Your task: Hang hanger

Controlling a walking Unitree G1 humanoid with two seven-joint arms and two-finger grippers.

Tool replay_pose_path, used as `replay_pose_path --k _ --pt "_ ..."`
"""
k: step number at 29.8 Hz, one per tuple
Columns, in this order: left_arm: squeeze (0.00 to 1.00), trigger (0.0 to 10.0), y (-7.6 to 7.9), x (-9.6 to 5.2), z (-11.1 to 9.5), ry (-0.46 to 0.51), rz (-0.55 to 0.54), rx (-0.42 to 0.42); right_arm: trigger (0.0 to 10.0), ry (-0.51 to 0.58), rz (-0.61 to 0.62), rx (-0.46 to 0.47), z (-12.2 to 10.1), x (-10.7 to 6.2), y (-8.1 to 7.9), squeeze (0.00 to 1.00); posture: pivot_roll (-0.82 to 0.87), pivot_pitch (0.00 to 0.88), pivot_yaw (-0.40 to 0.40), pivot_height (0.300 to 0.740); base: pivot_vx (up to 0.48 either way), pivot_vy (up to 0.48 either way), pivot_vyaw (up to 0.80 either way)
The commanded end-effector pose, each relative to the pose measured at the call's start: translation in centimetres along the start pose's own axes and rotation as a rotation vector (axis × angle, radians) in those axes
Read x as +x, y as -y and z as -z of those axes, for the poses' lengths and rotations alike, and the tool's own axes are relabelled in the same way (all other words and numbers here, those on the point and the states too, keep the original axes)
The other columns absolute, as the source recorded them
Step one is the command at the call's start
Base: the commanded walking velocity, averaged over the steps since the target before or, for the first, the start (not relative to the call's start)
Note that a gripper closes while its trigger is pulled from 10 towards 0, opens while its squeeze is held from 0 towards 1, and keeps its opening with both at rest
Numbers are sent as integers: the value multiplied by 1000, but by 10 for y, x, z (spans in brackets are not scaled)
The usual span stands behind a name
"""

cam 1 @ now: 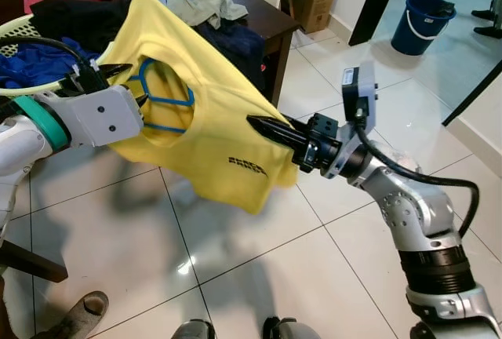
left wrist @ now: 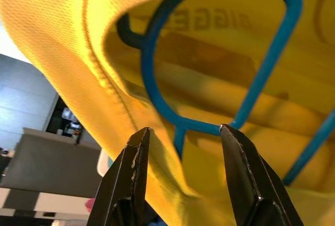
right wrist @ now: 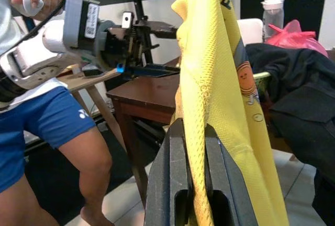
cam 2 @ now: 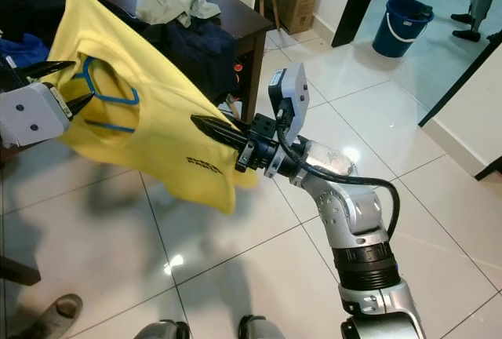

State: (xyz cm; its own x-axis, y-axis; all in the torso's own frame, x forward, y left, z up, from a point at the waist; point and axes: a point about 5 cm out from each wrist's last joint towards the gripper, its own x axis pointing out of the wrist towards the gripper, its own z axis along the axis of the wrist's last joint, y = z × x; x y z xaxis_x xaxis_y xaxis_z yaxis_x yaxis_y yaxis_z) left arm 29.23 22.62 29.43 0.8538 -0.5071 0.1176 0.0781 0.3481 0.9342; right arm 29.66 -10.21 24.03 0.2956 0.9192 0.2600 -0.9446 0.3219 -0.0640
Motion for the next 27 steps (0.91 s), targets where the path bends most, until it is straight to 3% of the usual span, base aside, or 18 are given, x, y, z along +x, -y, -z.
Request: replay_pose_path --k 1,6,7,9,10,15,16,18,19,27 --pt "0 10000 -6 1 -3 20 -33 18 10000 16 -54 -25 -7 3 -5 0 90 76 40 740 0 0 0" --pt "0 10000 -11 4 -10 54 -41 16 10000 0 -50 -32 -4 4 -6 0 90 76 41 740 0 0 0" --pt "306 10000 -11 5 -16 81 -36 10 10000 -12 -36 -36 0 4 -4 0 91 77 42 740 0 0 0" --pt "306 10000 -11 5 -16 81 -36 10 10000 -12 -36 -36 0 4 -4 0 91 77 42 740 0 0 0" --pt "1000 10000 -9 6 -22 111 -21 -13 10000 -26 -13 -42 4 5 -2 0 91 78 42 740 0 0 0" --pt "1000 10000 -7 6 -29 139 -26 -27 10000 -45 36 -53 9 6 4 0 95 80 40 740 0 0 0" --pt "490 10000 -6 6 -28 134 -15 -14 10000 -43 34 -51 9 6 4 0 95 82 41 740 0 0 0" --pt "490 10000 -6 6 -28 134 -15 -14 10000 -43 34 -51 9 6 4 0 95 82 41 740 0 0 0" --pt "0 10000 -5 5 -28 134 -13 -6 10000 -41 34 -49 8 6 4 0 97 83 40 740 0 0 0" --pt "0 10000 -3 3 -16 85 -14 46 10000 -24 38 -43 5 6 4 0 98 85 46 740 0 0 0"
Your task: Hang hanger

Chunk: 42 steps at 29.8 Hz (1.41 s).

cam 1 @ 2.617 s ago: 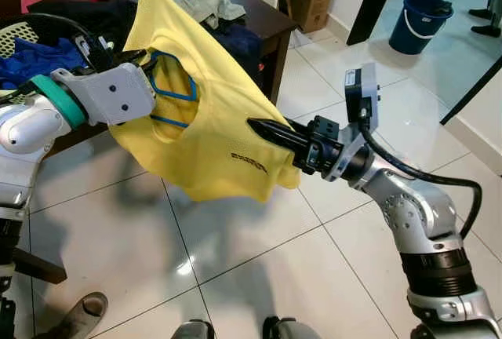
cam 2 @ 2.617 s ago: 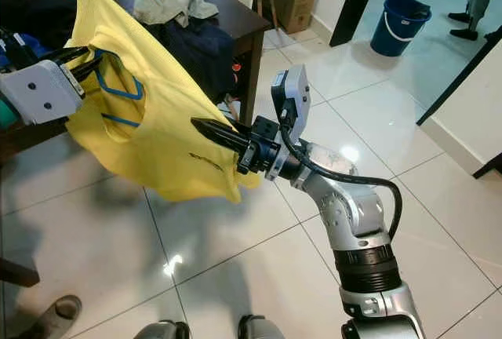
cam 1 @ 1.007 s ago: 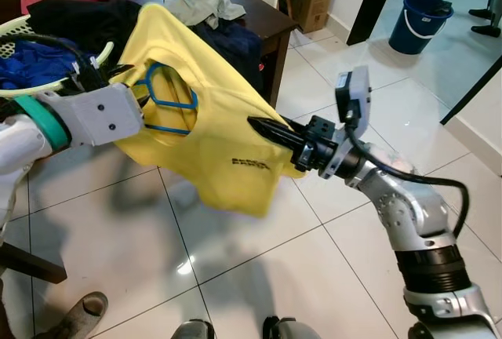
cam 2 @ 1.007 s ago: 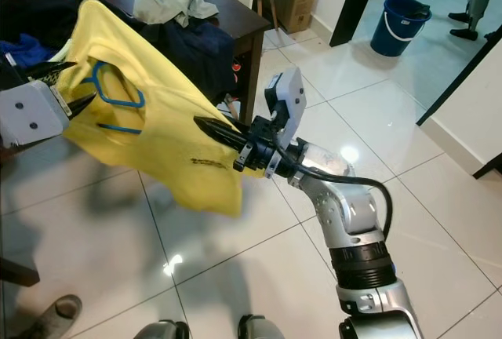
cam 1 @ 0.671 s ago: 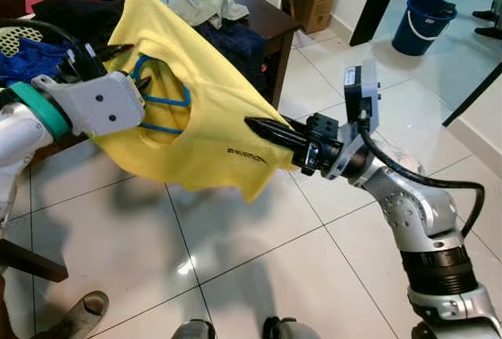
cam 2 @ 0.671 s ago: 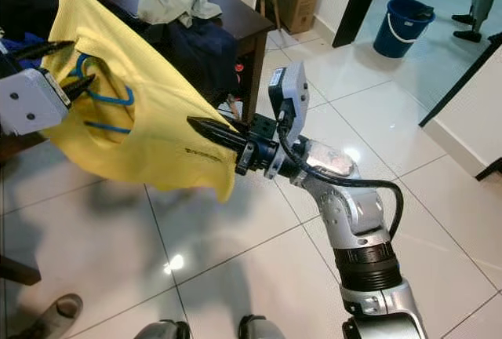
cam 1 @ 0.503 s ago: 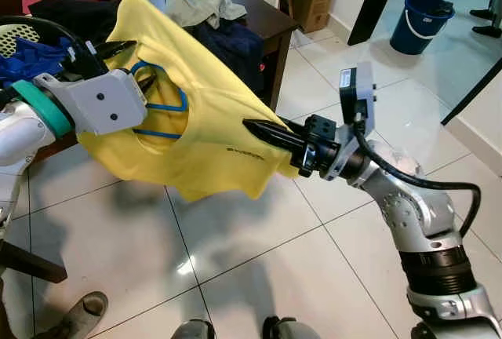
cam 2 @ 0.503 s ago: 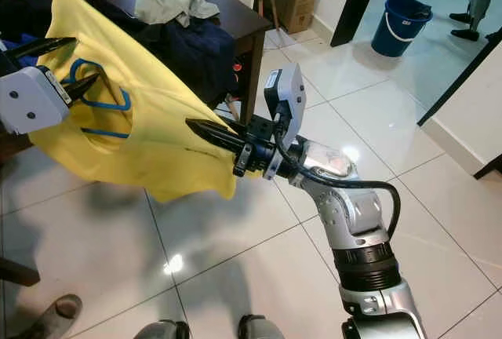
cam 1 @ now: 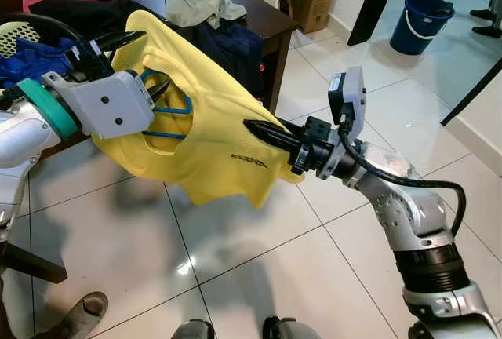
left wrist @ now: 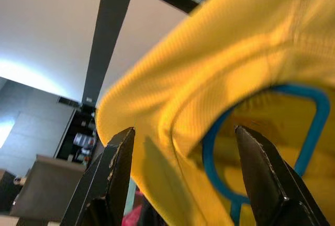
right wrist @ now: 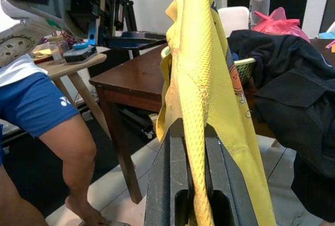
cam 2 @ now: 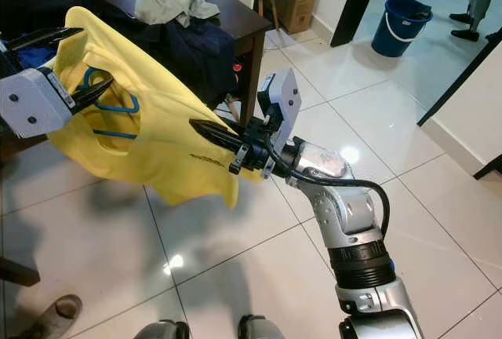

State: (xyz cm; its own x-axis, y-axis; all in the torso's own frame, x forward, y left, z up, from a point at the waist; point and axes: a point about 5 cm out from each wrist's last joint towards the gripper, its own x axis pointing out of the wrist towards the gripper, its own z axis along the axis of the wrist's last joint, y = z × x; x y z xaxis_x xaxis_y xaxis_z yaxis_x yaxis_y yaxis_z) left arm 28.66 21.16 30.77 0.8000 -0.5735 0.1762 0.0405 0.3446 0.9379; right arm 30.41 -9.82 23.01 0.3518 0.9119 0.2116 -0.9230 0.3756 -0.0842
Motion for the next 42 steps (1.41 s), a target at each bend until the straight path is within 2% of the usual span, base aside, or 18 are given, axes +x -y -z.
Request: replay_pose_path --k 1,4,5,6,7,18,21,22,24,25,29,30,32,33,35,36,38,42 --pt "0 10000 4 -2 2 -14 16 20 10000 30 -13 -9 -6 3 -1 0 98 85 46 740 0 0 0" --pt "0 10000 2 -4 7 -38 10 22 10000 33 -10 -9 -6 2 0 0 100 85 44 740 0 0 0" --pt "0 3294 1 -5 9 -50 6 31 10000 37 -11 -7 -7 2 0 0 98 86 43 740 0 0 0" --pt "0 3294 1 -5 9 -50 6 31 10000 37 -11 -7 -7 2 0 0 98 86 43 740 0 0 0" --pt "0 0 0 -4 11 -56 -3 39 10000 41 -14 -6 -7 2 -1 0 98 86 43 740 0 0 0" --pt "0 0 -15 3 14 -26 -86 108 10000 58 -29 1 -11 2 -2 0 93 87 43 740 0 0 0" --pt "0 0 -21 5 10 1 -116 122 10000 54 -23 1 -10 2 -2 0 93 87 45 740 0 0 0" --pt "0 0 -28 6 5 24 -164 140 10000 45 -11 -3 -8 1 -1 0 96 89 43 740 0 0 0" --pt "0 0 -30 6 5 29 -175 145 10000 43 -8 -4 -8 2 -1 0 96 89 43 740 0 0 0" --pt "0 0 -33 6 2 46 -203 157 10000 9 12 -31 -2 3 1 0 98 89 42 740 0 0 0" --pt "0 0 -33 5 -2 70 -198 152 10000 -11 47 -55 2 4 4 0 102 89 42 740 0 0 0" --pt "0 0 -25 3 -5 78 -138 111 10000 -13 69 -62 3 4 8 0 107 88 42 740 0 0 0" --pt "0 0 -20 2 -5 74 -102 91 10000 -11 73 -62 2 5 8 0 107 88 42 740 0 0 0" --pt "0 10000 -14 1 -3 55 -69 73 10000 -5 73 -60 2 5 8 0 106 85 42 740 0 0 0" --pt "0 10000 -12 1 -1 46 -71 72 10000 -3 71 -59 1 5 8 0 106 85 42 740 0 0 0" --pt "1000 10000 -9 0 2 34 -60 60 10000 0 70 -59 0 5 8 0 105 83 42 740 0 0 0" --pt "1000 10000 -6 0 6 19 -47 21 10000 4 68 -59 0 5 8 0 105 81 42 740 0 0 0" --pt "1000 10000 -1 -1 9 8 -23 5 10000 17 69 -56 -2 5 8 0 104 81 44 740 0 0 0"
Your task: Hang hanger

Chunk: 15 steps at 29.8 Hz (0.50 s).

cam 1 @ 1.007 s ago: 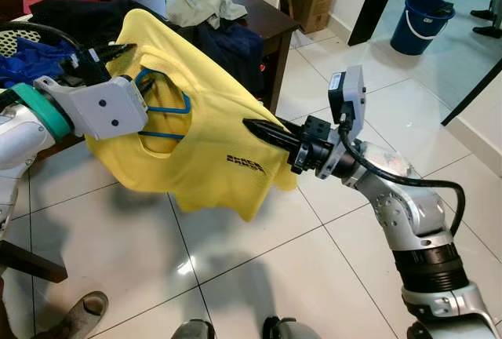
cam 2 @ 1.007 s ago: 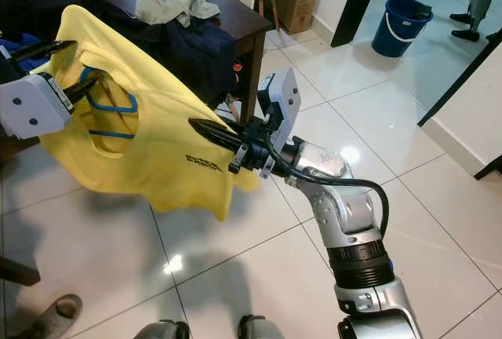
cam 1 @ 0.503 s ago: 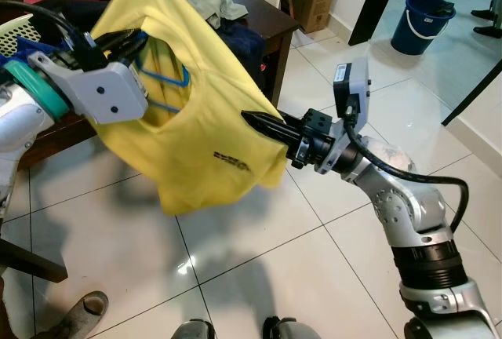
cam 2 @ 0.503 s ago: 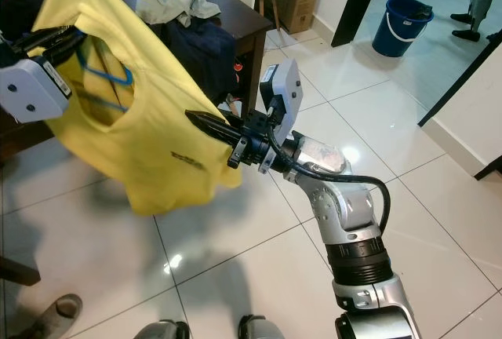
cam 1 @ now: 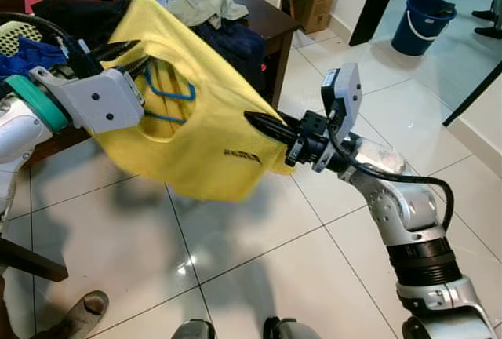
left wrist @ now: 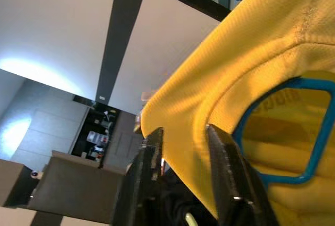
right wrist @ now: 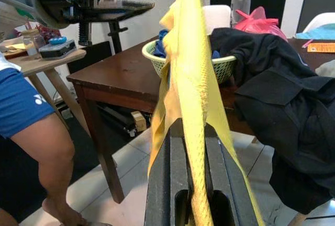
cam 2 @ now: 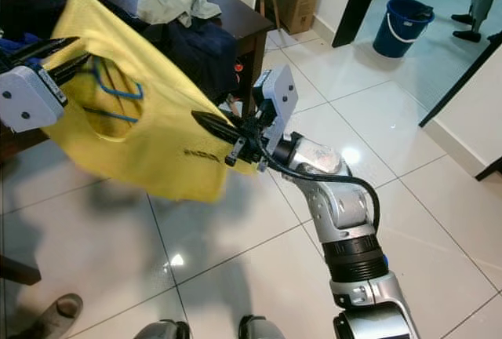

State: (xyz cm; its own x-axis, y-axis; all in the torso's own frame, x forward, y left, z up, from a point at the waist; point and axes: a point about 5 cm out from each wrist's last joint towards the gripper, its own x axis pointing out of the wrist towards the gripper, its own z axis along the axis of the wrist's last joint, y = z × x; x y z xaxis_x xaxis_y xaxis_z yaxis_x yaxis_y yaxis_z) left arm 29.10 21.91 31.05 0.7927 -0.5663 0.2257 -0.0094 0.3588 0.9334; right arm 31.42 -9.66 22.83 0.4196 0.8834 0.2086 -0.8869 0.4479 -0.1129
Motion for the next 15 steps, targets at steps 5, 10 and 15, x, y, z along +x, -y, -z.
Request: replay_pose_path --k 5,10,15 --pt "1000 10000 8 -3 2 -11 35 -20 10000 37 2 -7 -6 0 1 0 103 75 46 740 0 0 0" --pt "0 10000 17 -9 1 -28 74 -1 10000 51 13 -3 -8 0 3 0 105 72 42 740 0 0 0" --pt "0 10000 20 -17 -5 -21 77 6 10000 100 70 27 -17 -1 13 0 115 75 38 740 0 0 0"
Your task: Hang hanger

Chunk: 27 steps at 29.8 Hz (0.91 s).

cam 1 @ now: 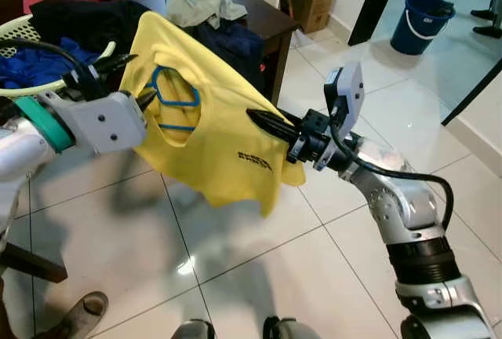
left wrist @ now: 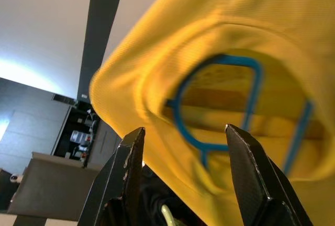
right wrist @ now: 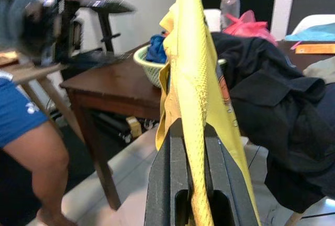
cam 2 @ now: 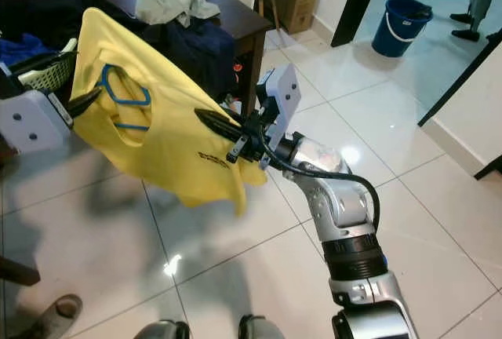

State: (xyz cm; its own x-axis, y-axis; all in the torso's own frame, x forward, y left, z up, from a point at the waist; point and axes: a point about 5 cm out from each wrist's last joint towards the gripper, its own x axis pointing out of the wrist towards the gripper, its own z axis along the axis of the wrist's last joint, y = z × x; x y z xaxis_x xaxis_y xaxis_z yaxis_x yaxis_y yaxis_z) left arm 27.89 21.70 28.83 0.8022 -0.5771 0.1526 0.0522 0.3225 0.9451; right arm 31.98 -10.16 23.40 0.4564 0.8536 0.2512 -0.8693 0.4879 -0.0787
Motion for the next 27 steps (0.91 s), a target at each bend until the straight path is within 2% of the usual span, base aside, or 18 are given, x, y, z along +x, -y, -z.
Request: replay_pose_path --k 1,6,7,8,10,11,13,15,16,22,23,25,27 --pt "0 10000 -2 -6 -4 -1 -4 20 10000 82 38 19 -16 1 7 0 116 76 37 740 0 0 0" --pt "0 10000 -9 -8 -7 2 -68 4 10000 176 74 72 -32 4 12 0 119 77 33 740 0 0 0" --pt "0 10000 -14 -7 -7 -11 -110 -59 10000 200 88 80 -36 5 14 0 121 78 30 740 0 0 0" --pt "0 10000 -14 -7 -7 -11 -110 -59 10000 200 88 80 -36 5 14 0 121 78 30 740 0 0 0" --pt "0 10000 -20 -7 -3 -35 -159 -141 10000 224 102 81 -39 6 14 0 122 81 25 740 0 0 0" --pt "0 10000 -20 -7 -3 -35 -159 -141 10000 224 102 81 -39 6 14 0 122 81 25 740 0 0 0" --pt "0 10000 -28 -11 8 -86 -188 -148 10000 232 77 79 -38 2 6 0 126 85 26 740 0 0 0" --pt "0 10000 -28 -11 8 -86 -188 -148 10000 232 77 79 -38 2 6 0 126 85 26 740 0 0 0" --pt "0 10000 -36 -13 17 -121 -207 -134 10000 237 32 92 -38 -4 -6 0 119 91 36 740 0 0 0" --pt "0 10000 -49 -10 28 -165 -263 -122 10000 262 -20 104 -46 -11 -19 0 114 96 43 740 0 0 0" --pt "0 10000 -51 -9 30 -165 -280 -167 10000 267 -42 103 -49 -12 -22 0 111 96 46 740 0 0 0" --pt "0 10000 -52 -7 31 -163 -290 -200 10000 270 -57 101 -50 -12 -23 0 109 96 47 740 0 0 0" --pt "0 10000 -48 1 29 -130 -292 -310 10000 269 -74 86 -53 -10 -25 0 107 97 47 740 0 0 0"
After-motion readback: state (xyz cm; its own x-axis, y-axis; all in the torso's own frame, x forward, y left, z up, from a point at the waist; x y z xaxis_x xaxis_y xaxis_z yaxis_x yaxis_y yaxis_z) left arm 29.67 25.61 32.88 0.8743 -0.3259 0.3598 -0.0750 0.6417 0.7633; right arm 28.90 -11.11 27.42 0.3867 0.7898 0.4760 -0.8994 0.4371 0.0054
